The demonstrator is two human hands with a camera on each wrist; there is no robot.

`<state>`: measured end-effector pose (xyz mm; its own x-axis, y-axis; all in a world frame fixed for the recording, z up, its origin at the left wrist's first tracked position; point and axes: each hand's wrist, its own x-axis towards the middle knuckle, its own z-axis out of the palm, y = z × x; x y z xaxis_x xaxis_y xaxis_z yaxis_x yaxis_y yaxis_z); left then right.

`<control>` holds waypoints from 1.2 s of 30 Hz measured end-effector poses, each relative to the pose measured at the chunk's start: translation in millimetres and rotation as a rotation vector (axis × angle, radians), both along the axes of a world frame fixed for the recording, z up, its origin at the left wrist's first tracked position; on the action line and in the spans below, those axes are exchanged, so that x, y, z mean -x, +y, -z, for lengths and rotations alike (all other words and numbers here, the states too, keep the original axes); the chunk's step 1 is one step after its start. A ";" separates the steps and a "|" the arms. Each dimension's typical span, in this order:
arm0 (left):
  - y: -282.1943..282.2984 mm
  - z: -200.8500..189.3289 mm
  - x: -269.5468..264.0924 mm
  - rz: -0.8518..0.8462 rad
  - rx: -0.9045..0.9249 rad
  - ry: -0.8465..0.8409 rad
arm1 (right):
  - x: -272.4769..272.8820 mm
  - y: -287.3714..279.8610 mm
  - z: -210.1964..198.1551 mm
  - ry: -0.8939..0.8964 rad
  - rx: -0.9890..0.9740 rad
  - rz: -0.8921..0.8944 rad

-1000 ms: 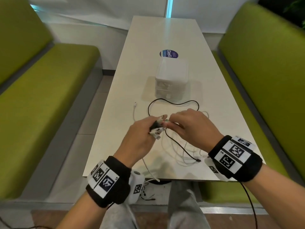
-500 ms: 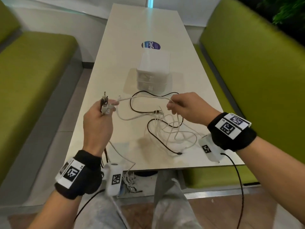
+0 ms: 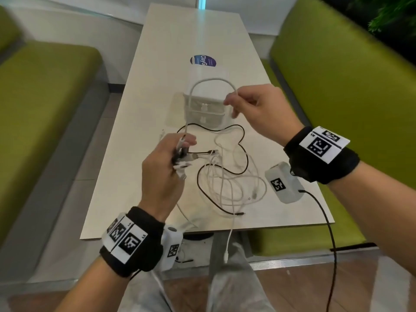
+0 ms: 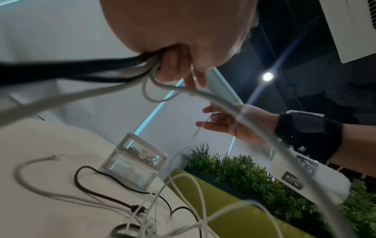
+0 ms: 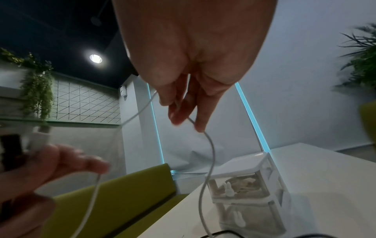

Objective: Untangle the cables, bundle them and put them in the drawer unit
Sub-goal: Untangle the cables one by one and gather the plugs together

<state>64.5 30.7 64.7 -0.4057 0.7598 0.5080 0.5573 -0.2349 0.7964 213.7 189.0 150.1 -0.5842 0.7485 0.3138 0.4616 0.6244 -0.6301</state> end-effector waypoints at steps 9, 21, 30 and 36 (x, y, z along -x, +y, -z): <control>26.5 -9.4 1.8 0.061 0.500 0.298 | 10.2 -20.8 -8.0 0.016 0.271 -0.254; 25.8 -11.9 6.1 0.126 0.512 0.199 | 6.2 -29.7 2.0 0.123 0.429 -0.385; 11.0 -32.5 13.1 0.026 0.192 -0.157 | -1.6 -39.7 42.4 -0.634 0.272 -0.283; -1.0 -50.3 15.6 0.067 0.134 -0.327 | 4.6 -52.1 70.0 -0.496 0.199 -0.179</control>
<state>48.9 29.6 115.0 -0.4772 0.8416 0.2532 0.2543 -0.1435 0.9564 209.1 136.9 80.1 -0.7493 0.6406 -0.1680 0.6302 0.6117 -0.4782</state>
